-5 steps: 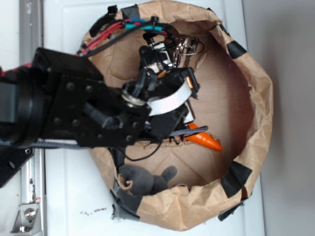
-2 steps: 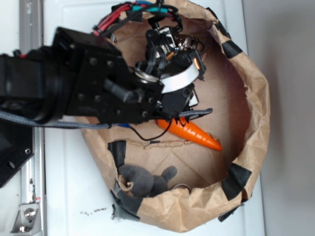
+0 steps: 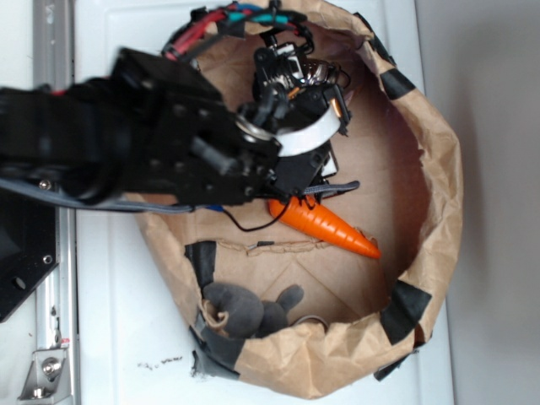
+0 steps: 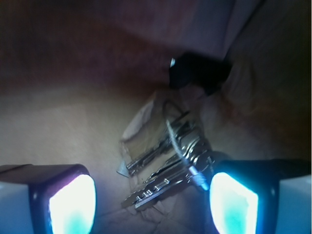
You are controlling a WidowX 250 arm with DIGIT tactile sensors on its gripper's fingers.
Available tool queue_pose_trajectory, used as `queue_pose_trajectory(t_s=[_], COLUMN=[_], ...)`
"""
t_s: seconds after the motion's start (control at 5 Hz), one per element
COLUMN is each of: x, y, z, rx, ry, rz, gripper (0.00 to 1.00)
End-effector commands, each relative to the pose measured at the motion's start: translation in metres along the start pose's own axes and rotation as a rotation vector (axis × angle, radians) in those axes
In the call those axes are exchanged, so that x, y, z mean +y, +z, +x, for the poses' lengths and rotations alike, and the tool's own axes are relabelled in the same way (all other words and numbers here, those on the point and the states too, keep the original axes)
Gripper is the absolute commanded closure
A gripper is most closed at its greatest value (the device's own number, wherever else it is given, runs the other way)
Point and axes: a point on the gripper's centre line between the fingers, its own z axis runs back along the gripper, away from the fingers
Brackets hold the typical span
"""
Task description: Grab the silver keys.
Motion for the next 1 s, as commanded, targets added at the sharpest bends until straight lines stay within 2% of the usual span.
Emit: queue_pose_trajectory(t_s=[0.0,0.4,0.6,0.8], x=[0.009,0.011,0.011,0.010], y=[-0.004,-0.008,-0.014,-0.018], z=[0.019,0.019,0.020,0.022], rx=[-0.057,-0.067,-0.084,-0.091], ry=[0.037,0.027,0.043,0.057], rz=[0.046,0.047,0.067,0.074], gripper=[0.00,0.00,0.00,1.00])
